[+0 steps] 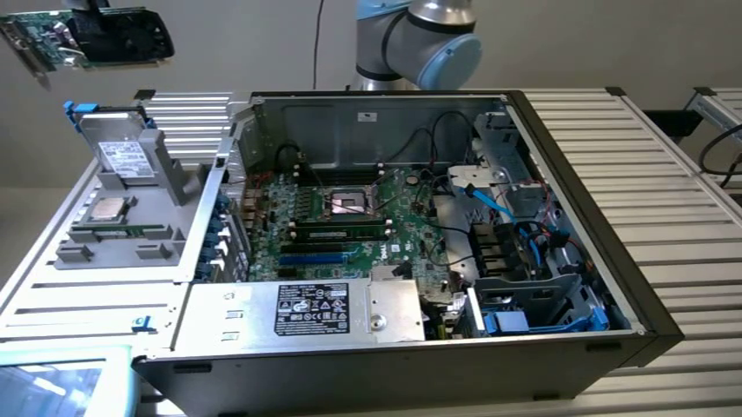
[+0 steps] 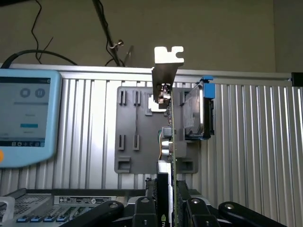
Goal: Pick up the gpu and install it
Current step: 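Pick up the gpu and move the gpu toward the slot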
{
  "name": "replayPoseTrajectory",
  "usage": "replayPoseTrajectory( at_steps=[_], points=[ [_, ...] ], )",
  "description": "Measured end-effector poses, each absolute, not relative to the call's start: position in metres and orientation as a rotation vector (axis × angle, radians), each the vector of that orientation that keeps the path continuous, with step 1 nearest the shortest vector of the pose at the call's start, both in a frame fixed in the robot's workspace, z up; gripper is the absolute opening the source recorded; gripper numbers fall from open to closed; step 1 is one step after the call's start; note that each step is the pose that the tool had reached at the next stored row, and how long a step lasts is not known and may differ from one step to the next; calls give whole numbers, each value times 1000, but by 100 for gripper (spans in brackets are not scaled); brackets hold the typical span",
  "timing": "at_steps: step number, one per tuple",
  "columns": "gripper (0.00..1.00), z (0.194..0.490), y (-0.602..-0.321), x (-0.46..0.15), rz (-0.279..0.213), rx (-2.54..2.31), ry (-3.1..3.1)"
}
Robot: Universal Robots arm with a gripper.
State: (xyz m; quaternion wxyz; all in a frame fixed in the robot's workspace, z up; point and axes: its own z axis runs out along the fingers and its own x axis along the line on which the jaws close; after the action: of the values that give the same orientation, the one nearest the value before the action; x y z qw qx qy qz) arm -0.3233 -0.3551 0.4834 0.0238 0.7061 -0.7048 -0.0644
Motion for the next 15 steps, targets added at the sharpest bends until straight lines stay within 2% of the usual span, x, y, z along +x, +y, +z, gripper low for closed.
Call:
replayPoseTrajectory(
  at_steps=[15],
  points=[
    [28, 483, -363, -294, -228, 2196, -2192]
  ],
)
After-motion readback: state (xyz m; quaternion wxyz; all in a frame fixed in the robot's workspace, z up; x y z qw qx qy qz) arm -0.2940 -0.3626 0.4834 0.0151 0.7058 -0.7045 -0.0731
